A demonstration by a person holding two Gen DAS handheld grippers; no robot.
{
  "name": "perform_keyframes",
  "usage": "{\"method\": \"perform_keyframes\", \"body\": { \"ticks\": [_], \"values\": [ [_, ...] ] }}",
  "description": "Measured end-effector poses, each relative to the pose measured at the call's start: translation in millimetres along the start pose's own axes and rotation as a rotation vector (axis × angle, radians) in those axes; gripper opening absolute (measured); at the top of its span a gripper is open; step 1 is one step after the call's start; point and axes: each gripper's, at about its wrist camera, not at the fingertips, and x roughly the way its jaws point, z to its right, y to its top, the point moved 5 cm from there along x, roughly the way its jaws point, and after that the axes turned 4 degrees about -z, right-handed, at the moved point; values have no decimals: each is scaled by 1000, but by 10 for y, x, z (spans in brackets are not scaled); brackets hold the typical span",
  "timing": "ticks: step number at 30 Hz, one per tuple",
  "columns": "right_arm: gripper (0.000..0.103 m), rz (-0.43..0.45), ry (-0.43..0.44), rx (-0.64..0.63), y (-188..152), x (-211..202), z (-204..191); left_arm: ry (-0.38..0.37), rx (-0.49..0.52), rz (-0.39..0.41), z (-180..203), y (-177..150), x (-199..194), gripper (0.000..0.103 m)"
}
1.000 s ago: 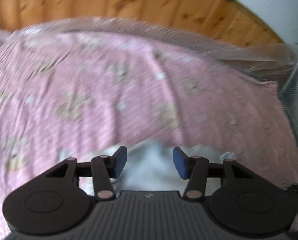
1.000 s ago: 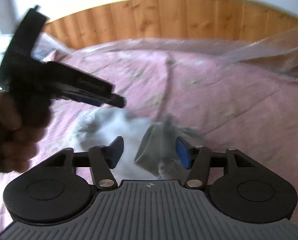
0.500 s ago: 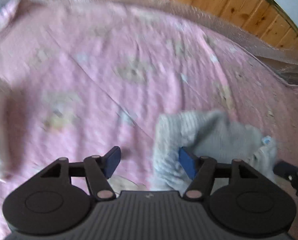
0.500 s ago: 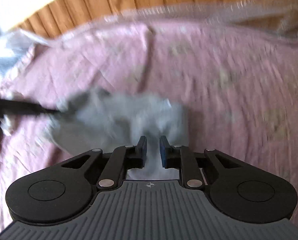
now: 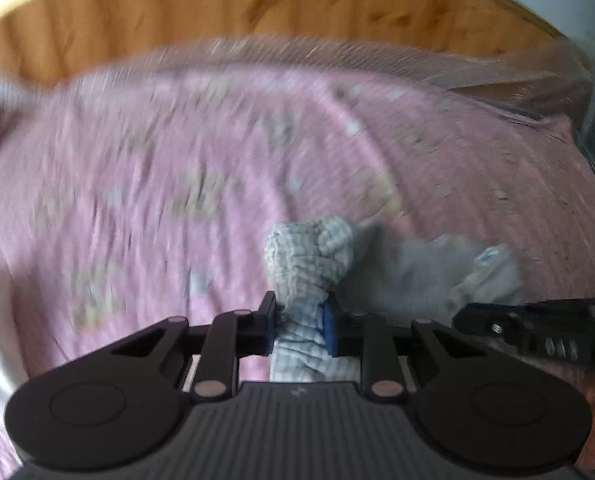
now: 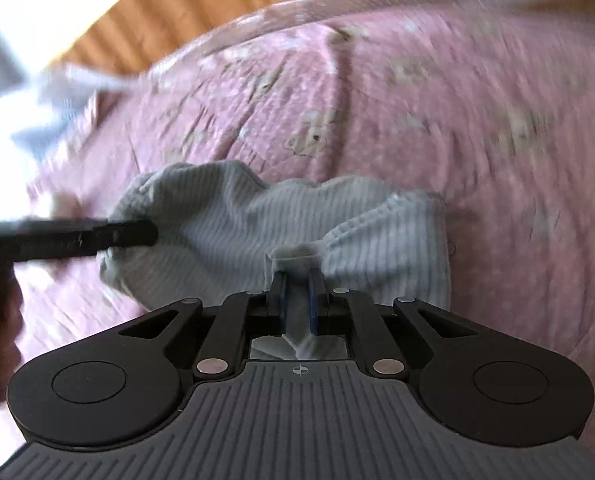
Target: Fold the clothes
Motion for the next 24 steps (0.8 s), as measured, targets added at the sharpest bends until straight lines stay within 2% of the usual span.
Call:
{"method": "perform_keyframes", "body": {
  "ticks": [2, 3, 4, 6, 8, 11, 14, 16, 18, 19, 21, 23, 24],
  "values": [
    [8, 44, 73, 162, 40, -140, 182, -4, 69, 38, 303, 118, -180, 23],
    [13, 73, 103, 234, 52, -233, 273, -22, 95, 53, 493, 162, -240, 26],
    [18, 102, 125, 291, 53, -326, 360, -40, 121, 67, 683, 206, -301, 34],
    [19, 143, 172, 406, 31, -463, 549, -102, 170, 69, 958, 183, -281, 46],
    [20, 162, 217, 524, -24, -532, 758, -170, 217, 64, 1205, 130, -227, 44],
    [20, 167, 209, 586, -65, -584, 918, -240, 182, 12, 1138, -18, -160, 42],
    [23, 217, 147, 520, -32, -740, 845, -294, 97, 31, 845, -52, -274, 41],
    [24, 258, 107, 388, 58, -852, 630, -316, 15, 38, 624, -83, -304, 42],
    [23, 268, 111, 228, 126, -859, 316, -308, -38, 15, 503, -126, -203, 41],
    [23, 250, 96, 156, 133, -803, 191, -301, -61, 2, 444, -141, -149, 41],
    [19, 160, 0, 27, 92, -557, 28, -287, -109, -24, 326, -170, -41, 41],
    [9, 69, -114, -88, 27, -308, -68, -284, -135, -59, 288, -219, 101, 41],
    [0, 46, -166, -111, -35, -224, -16, -286, -142, -78, 297, -238, 177, 41]
  ]
}}
